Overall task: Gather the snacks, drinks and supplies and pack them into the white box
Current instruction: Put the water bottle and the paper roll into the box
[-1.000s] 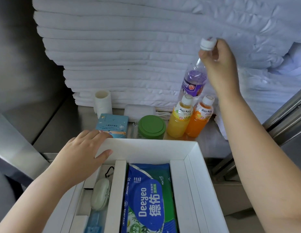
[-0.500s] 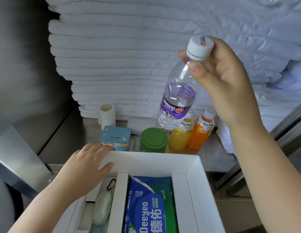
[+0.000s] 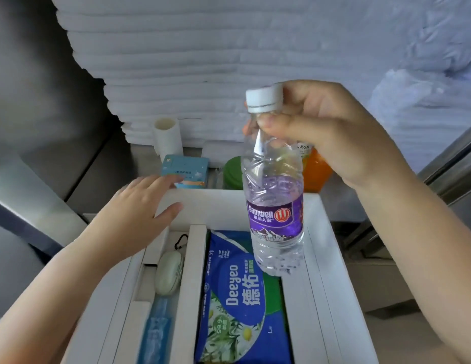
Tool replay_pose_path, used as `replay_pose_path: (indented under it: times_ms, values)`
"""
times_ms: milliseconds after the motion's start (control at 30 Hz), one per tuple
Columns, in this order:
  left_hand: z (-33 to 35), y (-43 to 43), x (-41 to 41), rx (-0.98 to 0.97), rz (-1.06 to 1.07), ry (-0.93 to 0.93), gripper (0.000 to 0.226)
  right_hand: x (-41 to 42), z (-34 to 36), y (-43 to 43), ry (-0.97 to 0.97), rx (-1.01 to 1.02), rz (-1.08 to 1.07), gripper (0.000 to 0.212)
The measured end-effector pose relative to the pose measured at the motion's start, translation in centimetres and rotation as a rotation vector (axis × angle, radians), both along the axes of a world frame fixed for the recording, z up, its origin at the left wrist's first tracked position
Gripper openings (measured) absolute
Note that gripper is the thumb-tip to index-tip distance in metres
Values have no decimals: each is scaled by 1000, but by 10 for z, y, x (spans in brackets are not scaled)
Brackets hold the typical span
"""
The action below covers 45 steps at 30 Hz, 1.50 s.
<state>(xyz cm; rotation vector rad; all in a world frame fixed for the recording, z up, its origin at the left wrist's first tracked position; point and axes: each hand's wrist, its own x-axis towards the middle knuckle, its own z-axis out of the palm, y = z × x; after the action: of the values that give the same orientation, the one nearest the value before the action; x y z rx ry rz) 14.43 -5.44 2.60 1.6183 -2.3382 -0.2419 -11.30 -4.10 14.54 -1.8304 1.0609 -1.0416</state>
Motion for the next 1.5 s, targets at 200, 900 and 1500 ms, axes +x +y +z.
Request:
replay_pose_path:
  times_ms: [200, 900, 1500]
  values:
    - [19, 33, -8, -38, -145, 212, 47, 11, -49, 9, 352, 228, 156, 35]
    - [21, 59, 11, 178, -318, 292, 23, 5, -95, 37, 874, 489, 538, 71]
    - [-3, 73, -14, 826, -517, -176, 30, -5, -106, 47, 962, 586, 619, 59]
